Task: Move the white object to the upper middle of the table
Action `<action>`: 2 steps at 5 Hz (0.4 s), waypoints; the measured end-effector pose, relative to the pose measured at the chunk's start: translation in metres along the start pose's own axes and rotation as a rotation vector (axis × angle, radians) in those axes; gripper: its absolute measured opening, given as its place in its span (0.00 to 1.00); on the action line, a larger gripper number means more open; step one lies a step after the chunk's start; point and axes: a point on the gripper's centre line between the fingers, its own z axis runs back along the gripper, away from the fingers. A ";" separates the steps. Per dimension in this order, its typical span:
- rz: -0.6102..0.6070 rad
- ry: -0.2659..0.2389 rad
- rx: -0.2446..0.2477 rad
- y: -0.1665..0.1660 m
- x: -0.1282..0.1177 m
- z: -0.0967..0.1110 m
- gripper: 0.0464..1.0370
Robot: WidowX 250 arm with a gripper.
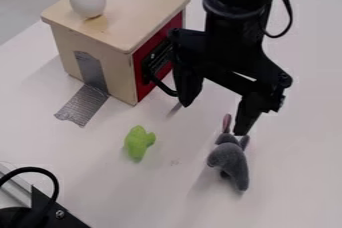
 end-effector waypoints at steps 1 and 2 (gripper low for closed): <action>-0.002 0.016 0.004 0.001 -0.003 -0.004 0.96; 0.037 0.000 0.005 0.041 0.002 0.009 0.96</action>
